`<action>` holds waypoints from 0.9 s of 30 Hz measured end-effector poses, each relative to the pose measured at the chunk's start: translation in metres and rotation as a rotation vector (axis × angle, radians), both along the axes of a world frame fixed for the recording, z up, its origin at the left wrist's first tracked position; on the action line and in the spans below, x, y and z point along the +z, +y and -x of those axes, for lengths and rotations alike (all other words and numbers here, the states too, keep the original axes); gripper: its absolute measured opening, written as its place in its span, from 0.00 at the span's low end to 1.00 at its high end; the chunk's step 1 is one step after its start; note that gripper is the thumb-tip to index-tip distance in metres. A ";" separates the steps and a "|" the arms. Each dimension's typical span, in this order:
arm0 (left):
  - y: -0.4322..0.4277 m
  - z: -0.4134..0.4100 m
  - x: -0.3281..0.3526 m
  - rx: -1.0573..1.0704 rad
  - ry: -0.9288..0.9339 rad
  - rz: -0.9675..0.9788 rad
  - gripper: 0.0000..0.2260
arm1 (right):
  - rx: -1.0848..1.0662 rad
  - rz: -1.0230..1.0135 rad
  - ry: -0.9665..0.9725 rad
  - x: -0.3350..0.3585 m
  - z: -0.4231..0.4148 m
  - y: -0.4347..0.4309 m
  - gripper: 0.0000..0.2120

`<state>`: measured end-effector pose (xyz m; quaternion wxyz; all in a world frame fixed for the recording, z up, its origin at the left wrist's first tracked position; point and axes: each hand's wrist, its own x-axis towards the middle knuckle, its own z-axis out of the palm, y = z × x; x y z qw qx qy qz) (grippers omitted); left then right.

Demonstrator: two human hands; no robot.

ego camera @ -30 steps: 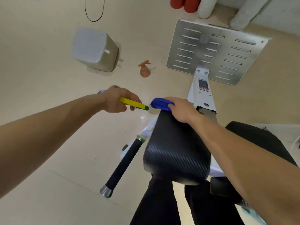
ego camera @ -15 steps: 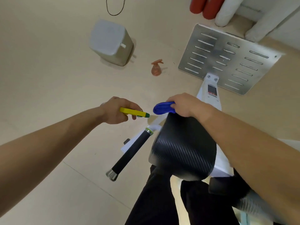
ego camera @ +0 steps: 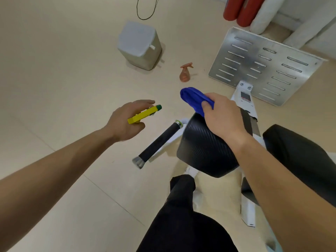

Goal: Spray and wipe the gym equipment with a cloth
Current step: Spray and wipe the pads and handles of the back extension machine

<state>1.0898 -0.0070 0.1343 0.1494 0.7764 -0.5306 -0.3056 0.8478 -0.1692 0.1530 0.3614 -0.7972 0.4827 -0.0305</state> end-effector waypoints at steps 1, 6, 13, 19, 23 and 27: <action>0.007 0.003 0.001 0.045 0.018 -0.002 0.31 | -0.026 -0.010 -0.066 0.008 0.002 0.011 0.15; 0.042 0.011 -0.002 0.085 0.087 -0.030 0.27 | -0.154 -0.146 -0.355 0.031 0.016 0.092 0.12; 0.068 0.006 -0.017 -0.016 0.053 -0.193 0.26 | -0.505 -0.289 -0.438 -0.005 0.043 0.185 0.09; 0.070 -0.011 -0.039 -0.141 -0.004 -0.251 0.25 | -0.734 -0.360 -0.457 -0.044 0.031 0.216 0.09; 0.066 -0.029 -0.050 -0.249 -0.009 -0.250 0.26 | -0.808 -0.287 -0.457 -0.064 0.006 0.230 0.09; 0.065 -0.043 -0.057 -0.364 0.027 -0.248 0.26 | -0.877 -0.186 -0.484 -0.076 -0.015 0.238 0.09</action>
